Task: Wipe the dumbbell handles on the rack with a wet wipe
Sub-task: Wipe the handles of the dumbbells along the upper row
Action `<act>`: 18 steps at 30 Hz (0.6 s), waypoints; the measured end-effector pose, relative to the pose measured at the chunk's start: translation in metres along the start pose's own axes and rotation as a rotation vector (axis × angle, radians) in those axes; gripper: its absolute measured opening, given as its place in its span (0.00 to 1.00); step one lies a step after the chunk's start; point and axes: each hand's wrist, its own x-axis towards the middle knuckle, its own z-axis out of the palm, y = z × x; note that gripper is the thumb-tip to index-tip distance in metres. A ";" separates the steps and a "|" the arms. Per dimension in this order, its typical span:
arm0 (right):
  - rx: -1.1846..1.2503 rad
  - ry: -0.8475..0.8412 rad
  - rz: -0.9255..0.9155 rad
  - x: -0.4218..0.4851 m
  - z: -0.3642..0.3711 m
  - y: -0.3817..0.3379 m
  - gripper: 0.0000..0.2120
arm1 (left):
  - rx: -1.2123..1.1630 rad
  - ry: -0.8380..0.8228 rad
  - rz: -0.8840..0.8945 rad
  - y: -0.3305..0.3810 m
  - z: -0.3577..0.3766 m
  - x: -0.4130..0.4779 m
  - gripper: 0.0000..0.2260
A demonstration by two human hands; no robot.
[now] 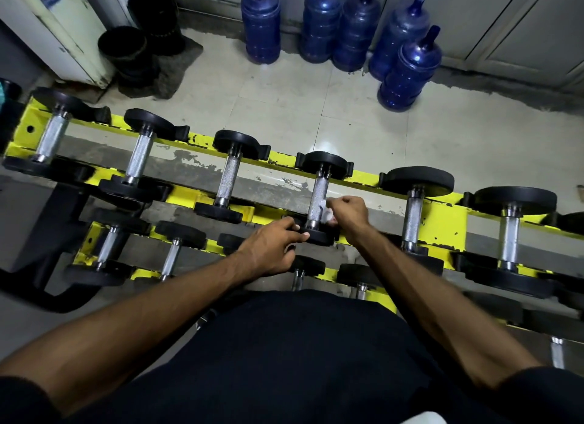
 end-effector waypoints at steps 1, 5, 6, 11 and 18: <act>-0.035 0.025 -0.030 -0.004 0.004 -0.001 0.09 | 0.006 -0.005 -0.002 0.000 0.000 0.000 0.19; -0.244 0.046 -0.198 -0.015 0.008 0.001 0.11 | 0.009 0.002 0.002 0.000 0.000 -0.001 0.19; -0.235 0.022 -0.212 -0.015 0.007 0.003 0.11 | 0.013 0.000 0.003 0.000 0.000 -0.001 0.19; -0.259 -0.090 -0.191 -0.008 -0.012 0.005 0.07 | 0.015 0.000 0.002 -0.001 0.000 -0.001 0.19; -0.378 -0.087 -0.656 -0.005 0.001 -0.011 0.09 | 0.029 -0.006 -0.006 0.000 0.002 -0.002 0.20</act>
